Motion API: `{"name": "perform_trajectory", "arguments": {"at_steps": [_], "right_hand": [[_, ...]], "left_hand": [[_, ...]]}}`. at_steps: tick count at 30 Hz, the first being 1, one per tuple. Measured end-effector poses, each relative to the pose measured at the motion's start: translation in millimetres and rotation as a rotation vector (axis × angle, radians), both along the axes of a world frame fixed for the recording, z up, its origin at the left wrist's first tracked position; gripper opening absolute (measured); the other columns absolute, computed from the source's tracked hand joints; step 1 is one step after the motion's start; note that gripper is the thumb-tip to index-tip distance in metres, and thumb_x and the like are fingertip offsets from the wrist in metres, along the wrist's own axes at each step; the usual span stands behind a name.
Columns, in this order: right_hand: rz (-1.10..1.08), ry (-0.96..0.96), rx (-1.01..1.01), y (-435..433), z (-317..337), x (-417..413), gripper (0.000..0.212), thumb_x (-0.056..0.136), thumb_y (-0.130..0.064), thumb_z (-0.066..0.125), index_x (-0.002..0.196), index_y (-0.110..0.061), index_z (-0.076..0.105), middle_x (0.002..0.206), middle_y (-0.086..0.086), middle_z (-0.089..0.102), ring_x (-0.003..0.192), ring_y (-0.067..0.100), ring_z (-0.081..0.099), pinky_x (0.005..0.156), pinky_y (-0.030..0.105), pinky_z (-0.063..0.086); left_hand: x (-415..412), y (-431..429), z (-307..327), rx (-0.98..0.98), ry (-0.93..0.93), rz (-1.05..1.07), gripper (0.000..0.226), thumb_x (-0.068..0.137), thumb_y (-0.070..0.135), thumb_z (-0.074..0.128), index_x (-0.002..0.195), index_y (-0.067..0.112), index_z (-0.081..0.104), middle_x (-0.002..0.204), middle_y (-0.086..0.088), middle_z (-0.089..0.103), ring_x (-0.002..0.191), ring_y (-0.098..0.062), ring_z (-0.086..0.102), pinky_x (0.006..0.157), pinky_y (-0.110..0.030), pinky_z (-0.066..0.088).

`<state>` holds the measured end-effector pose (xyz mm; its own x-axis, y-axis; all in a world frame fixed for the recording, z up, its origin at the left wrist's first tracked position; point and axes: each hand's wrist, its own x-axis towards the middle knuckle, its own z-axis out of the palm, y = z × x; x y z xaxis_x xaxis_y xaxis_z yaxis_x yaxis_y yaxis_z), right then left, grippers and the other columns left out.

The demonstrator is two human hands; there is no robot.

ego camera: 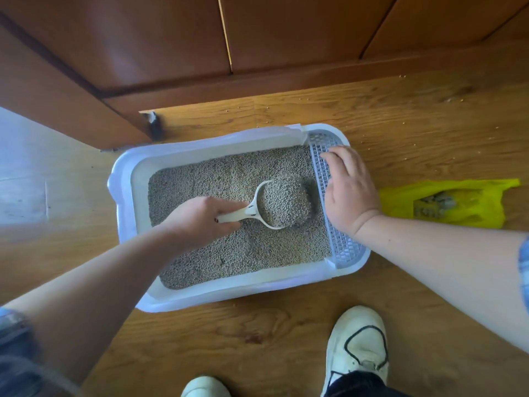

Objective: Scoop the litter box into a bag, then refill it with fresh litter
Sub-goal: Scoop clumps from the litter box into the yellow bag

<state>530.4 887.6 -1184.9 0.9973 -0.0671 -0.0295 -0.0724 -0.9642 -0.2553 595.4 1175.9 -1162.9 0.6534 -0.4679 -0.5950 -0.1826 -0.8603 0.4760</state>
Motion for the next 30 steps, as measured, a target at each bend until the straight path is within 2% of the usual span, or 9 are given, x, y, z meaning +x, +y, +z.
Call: {"name": "perform_trajectory", "arguments": {"at_steps": [2, 7, 11, 15, 19, 21, 23, 26, 30], "right_hand": [[0.0, 0.0, -0.009, 1, 0, -1, 0.051, 0.083, -0.004, 0.044, 0.134, -0.004, 0.049, 0.138, 0.013, 0.044, 0.134, 0.029, 0.037, 0.121, 0.034, 0.021], [-0.004, 0.002, -0.021, 1, 0, -1, 0.051, 0.084, -0.006, 0.042, 0.135, -0.005, 0.048, 0.139, 0.012, 0.043, 0.135, 0.028, 0.036, 0.121, 0.033, 0.019], [-0.006, -0.006, -0.027, 2, 0, -1, 0.051, 0.084, -0.004, 0.043, 0.135, -0.005, 0.048, 0.138, 0.012, 0.043, 0.135, 0.028, 0.036, 0.121, 0.031, 0.018], [-0.006, -0.017, -0.029, 2, -1, -1, 0.051, 0.084, -0.003, 0.044, 0.134, -0.004, 0.048, 0.138, 0.013, 0.044, 0.134, 0.029, 0.037, 0.121, 0.033, 0.02], [-0.005, -0.017, -0.03, 2, 0, -1, 0.05, 0.084, -0.003, 0.044, 0.134, -0.004, 0.048, 0.138, 0.013, 0.044, 0.134, 0.029, 0.036, 0.121, 0.032, 0.018], [-0.003, -0.018, -0.031, 2, 0, -1, 0.051, 0.083, -0.003, 0.044, 0.134, -0.004, 0.049, 0.137, 0.013, 0.044, 0.134, 0.029, 0.036, 0.12, 0.031, 0.018], [-0.004, -0.016, -0.032, 2, -1, -1, 0.051, 0.083, -0.004, 0.043, 0.134, -0.004, 0.049, 0.138, 0.013, 0.044, 0.134, 0.029, 0.036, 0.121, 0.032, 0.018], [-0.008, -0.017, -0.025, 2, -1, -1, 0.05, 0.084, -0.004, 0.042, 0.134, -0.004, 0.048, 0.138, 0.012, 0.043, 0.135, 0.029, 0.035, 0.121, 0.032, 0.018], [-0.007, -0.027, 0.005, 1, -2, -2, 0.051, 0.083, -0.003, 0.043, 0.134, -0.004, 0.048, 0.137, 0.012, 0.043, 0.134, 0.028, 0.036, 0.119, 0.03, 0.019]], "left_hand": [[-4, 7, 0, -0.019, -0.004, 0.012, 0.04, 0.086, 0.042, 0.07, 0.122, 0.056, 0.06, 0.057, 0.034, 0.056, 0.047, 0.006, 0.052, 0.045, -0.008, 0.034], [-10, 15, 6, -0.061, 0.025, 0.054, 0.038, 0.086, 0.04, 0.071, 0.12, 0.055, 0.062, 0.062, 0.016, 0.065, 0.039, -0.001, 0.045, 0.041, -0.011, 0.036], [-10, 22, 15, -0.051, 0.028, 0.017, 0.04, 0.084, 0.043, 0.071, 0.118, 0.06, 0.059, 0.068, 0.031, 0.063, 0.049, 0.0, 0.053, 0.049, -0.011, 0.041], [-10, 31, 12, -0.081, 0.042, 0.07, 0.036, 0.083, 0.043, 0.073, 0.103, 0.069, 0.058, 0.072, 0.014, 0.069, 0.056, -0.01, 0.06, 0.059, -0.026, 0.051], [-11, 33, 16, -0.172, 0.081, 0.144, 0.035, 0.084, 0.034, 0.074, 0.096, 0.063, 0.059, 0.056, 0.014, 0.06, 0.045, -0.002, 0.046, 0.049, -0.018, 0.041], [-10, 33, 17, -0.2, 0.107, 0.174, 0.033, 0.084, 0.032, 0.074, 0.096, 0.061, 0.062, 0.053, 0.014, 0.056, 0.044, -0.002, 0.045, 0.049, -0.019, 0.041], [-10, 32, 18, -0.205, 0.112, 0.176, 0.033, 0.084, 0.033, 0.074, 0.1, 0.06, 0.064, 0.054, 0.015, 0.057, 0.045, -0.002, 0.045, 0.052, -0.022, 0.043], [-11, 30, 20, -0.216, 0.092, 0.158, 0.035, 0.084, 0.033, 0.075, 0.107, 0.057, 0.064, 0.056, 0.017, 0.059, 0.047, -0.001, 0.046, 0.053, -0.018, 0.042], [-12, 30, 20, -0.225, 0.005, 0.167, 0.038, 0.084, 0.036, 0.073, 0.101, 0.066, 0.058, 0.067, 0.013, 0.067, 0.048, -0.002, 0.048, 0.054, -0.014, 0.042]]}}
